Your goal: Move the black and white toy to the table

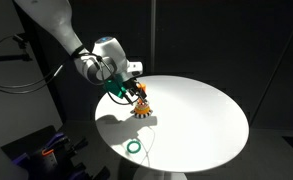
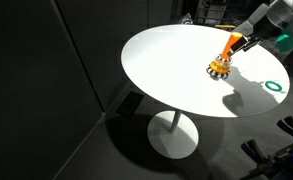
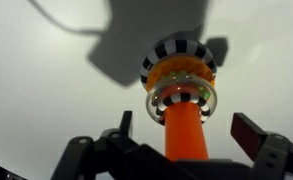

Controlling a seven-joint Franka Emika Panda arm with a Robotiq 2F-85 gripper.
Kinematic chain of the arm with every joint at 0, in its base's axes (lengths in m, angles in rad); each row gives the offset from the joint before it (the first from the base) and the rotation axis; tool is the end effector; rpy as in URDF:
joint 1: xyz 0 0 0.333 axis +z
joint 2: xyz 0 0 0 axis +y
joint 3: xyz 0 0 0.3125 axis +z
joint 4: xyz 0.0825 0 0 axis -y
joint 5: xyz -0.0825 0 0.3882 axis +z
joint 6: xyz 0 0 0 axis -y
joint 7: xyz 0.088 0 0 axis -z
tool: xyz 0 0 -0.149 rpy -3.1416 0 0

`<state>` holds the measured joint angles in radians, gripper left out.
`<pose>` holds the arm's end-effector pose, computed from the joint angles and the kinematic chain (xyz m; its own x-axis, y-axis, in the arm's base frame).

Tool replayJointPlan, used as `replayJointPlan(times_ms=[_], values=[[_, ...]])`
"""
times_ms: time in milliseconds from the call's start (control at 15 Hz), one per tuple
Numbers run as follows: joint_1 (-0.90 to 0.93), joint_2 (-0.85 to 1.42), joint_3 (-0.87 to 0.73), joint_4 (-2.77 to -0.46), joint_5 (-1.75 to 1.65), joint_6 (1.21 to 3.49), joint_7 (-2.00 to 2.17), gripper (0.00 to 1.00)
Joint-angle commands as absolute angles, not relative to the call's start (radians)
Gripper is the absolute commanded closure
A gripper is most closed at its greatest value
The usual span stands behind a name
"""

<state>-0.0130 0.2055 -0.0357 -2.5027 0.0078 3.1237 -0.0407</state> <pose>0.5224 -0.0267 0.2037 0.9150 -0.0080 0.4033 -0.0178 -0.9996 0.0204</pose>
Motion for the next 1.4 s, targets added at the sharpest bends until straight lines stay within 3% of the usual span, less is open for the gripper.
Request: replayJointPlan(times_ms=[0,1200,1333], values=[[0.007,0.262,-0.057,-2.458,-0.017,3.161,-0.022,0.0],[0.017,0.377,-0.048,-2.377,-0.003,3.218,-0.031,0.0],[0.015,0.378,-0.046,-2.376,-0.003,3.22,-0.031,0.26]])
